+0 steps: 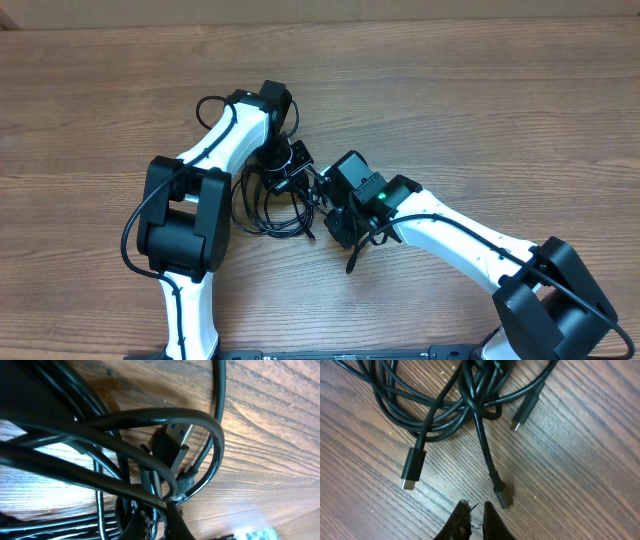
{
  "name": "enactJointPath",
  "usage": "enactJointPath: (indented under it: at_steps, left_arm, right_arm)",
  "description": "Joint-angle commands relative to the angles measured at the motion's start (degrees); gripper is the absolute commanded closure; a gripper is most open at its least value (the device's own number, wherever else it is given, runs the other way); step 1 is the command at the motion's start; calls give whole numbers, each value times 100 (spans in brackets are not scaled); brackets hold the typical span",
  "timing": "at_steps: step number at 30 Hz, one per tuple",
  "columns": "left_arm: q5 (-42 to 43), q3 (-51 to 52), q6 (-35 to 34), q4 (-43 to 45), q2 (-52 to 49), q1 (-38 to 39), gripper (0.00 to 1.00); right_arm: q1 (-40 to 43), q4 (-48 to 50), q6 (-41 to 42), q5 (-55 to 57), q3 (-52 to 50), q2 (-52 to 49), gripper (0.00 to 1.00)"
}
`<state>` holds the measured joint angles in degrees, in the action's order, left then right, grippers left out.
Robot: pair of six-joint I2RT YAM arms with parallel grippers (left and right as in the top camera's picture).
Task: Untangle cables
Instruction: 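Lower the right gripper and grasp a cable strand below the left gripper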
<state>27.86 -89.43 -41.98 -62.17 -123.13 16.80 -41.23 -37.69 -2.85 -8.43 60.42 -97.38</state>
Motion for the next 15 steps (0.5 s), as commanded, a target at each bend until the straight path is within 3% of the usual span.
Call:
enactJointPath:
  at_steps: [1,9,15]
  left_arm:
    - [68,-105,177,-15,-94,11,96]
    - [70,-105,177,2,-94,15,96]
    - [70,-105,175,4,-94,15,96]
  right_arm:
    - [22,-55,219,-136,116,39,87]
    - [15,46,-992,-11,96,-177,59]
    - [11,570,-1095,232,-48,-612,56]
